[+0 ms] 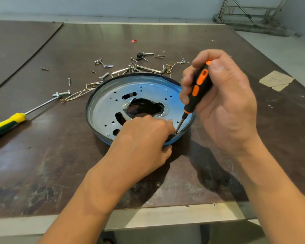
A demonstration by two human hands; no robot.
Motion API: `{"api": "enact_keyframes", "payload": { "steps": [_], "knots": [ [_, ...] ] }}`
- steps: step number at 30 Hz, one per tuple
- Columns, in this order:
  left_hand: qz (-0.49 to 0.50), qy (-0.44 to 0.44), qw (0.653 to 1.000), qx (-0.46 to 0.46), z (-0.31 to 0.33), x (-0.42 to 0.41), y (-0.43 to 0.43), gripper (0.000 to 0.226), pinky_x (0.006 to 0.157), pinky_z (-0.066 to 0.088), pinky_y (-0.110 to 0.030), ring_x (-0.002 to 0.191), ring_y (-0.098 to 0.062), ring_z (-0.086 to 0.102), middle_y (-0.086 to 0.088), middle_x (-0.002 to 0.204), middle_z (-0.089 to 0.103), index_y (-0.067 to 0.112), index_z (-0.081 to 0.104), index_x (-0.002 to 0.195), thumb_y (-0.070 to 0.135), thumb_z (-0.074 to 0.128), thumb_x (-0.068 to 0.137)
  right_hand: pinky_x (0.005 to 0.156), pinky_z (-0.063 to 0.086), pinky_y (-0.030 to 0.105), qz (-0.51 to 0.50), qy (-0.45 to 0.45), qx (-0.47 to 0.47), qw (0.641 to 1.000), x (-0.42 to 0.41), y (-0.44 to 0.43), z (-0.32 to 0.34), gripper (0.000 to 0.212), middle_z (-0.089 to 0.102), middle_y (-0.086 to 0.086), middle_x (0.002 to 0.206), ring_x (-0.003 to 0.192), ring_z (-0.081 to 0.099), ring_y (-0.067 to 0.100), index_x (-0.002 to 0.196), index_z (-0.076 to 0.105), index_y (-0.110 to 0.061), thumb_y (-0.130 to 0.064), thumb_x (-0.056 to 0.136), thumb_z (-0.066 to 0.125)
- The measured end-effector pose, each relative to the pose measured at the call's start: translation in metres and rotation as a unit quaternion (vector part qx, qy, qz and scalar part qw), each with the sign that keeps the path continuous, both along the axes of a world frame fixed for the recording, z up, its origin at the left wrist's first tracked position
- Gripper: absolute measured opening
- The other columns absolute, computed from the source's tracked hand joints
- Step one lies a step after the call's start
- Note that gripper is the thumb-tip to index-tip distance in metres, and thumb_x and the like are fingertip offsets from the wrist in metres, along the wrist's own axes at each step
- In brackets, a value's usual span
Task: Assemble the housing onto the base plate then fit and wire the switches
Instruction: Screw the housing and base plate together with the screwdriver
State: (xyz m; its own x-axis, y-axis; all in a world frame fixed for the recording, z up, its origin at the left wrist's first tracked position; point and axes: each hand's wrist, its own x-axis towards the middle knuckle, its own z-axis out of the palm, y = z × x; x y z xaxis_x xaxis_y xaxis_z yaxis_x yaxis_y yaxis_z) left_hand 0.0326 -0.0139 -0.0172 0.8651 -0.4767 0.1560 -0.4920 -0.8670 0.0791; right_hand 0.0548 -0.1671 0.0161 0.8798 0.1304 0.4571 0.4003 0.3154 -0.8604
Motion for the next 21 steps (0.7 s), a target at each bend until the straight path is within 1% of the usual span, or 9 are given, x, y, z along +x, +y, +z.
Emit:
{"api": "enact_keyframes", "payload": {
  "steps": [2,4,5,9,14,17,21],
  "knots": [
    [-0.006,-0.002,1.0,0.004,0.0,0.0,-0.001,0.029,0.072,0.056,-0.034,0.093,-0.013,0.062,0.011,0.107,0.066,0.035,0.06,0.117,0.045,0.055,0.091,0.063,0.04,0.038,-0.003,-0.001,0.029,1.0,0.0,-0.003,0.003,0.021,0.054,0.012,0.08,0.069,0.046,0.025,0.101,0.05,-0.006,-0.014,0.102,0.031],
    [-0.012,-0.003,1.0,0.01,-0.001,0.002,-0.002,0.031,0.074,0.058,-0.034,0.099,-0.014,0.064,0.011,0.118,0.065,0.034,0.059,0.121,0.045,0.054,0.092,0.063,0.041,0.037,-0.011,-0.009,0.033,0.999,0.0,-0.004,0.004,0.022,0.054,0.012,0.079,0.069,0.046,0.025,0.1,0.05,-0.006,-0.014,0.102,0.03],
    [-0.013,-0.005,1.0,0.014,-0.002,0.002,-0.002,0.032,0.075,0.058,-0.035,0.1,-0.014,0.064,0.011,0.12,0.065,0.033,0.058,0.121,0.046,0.053,0.093,0.063,0.041,0.037,-0.013,-0.012,0.028,0.999,0.001,-0.004,0.003,0.022,0.054,0.012,0.079,0.069,0.046,0.025,0.101,0.05,-0.006,-0.014,0.102,0.03],
    [-0.012,-0.009,1.0,0.017,-0.003,0.004,-0.001,0.031,0.076,0.057,-0.037,0.104,-0.015,0.063,0.01,0.122,0.065,0.034,0.058,0.119,0.046,0.053,0.092,0.062,0.04,0.038,-0.027,-0.008,-0.004,1.0,0.002,-0.001,-0.004,0.022,0.053,0.012,0.078,0.069,0.046,0.025,0.101,0.051,-0.005,-0.014,0.101,0.031],
    [-0.01,-0.021,1.0,0.008,-0.004,0.002,-0.001,0.03,0.077,0.058,-0.037,0.109,-0.015,0.064,0.01,0.123,0.066,0.035,0.06,0.118,0.046,0.053,0.091,0.061,0.04,0.037,-0.02,0.003,0.008,1.0,0.004,-0.007,-0.004,0.023,0.054,0.012,0.077,0.068,0.046,0.025,0.101,0.051,-0.004,-0.014,0.101,0.03],
    [-0.013,-0.027,1.0,0.001,-0.005,0.002,-0.001,0.027,0.076,0.058,-0.035,0.108,-0.014,0.065,0.009,0.122,0.067,0.034,0.061,0.115,0.046,0.055,0.091,0.061,0.039,0.038,-0.018,0.003,0.013,1.0,0.005,-0.008,-0.005,0.023,0.053,0.013,0.076,0.068,0.045,0.025,0.1,0.051,-0.004,-0.013,0.1,0.03],
    [-0.015,-0.025,1.0,-0.001,-0.005,0.002,-0.002,0.029,0.077,0.058,-0.035,0.108,-0.014,0.064,0.009,0.123,0.067,0.034,0.062,0.116,0.046,0.055,0.091,0.061,0.037,0.038,-0.014,0.003,0.05,0.999,0.005,-0.012,-0.003,0.024,0.052,0.013,0.074,0.066,0.043,0.025,0.097,0.05,-0.005,-0.013,0.1,0.028]
  ]
}}
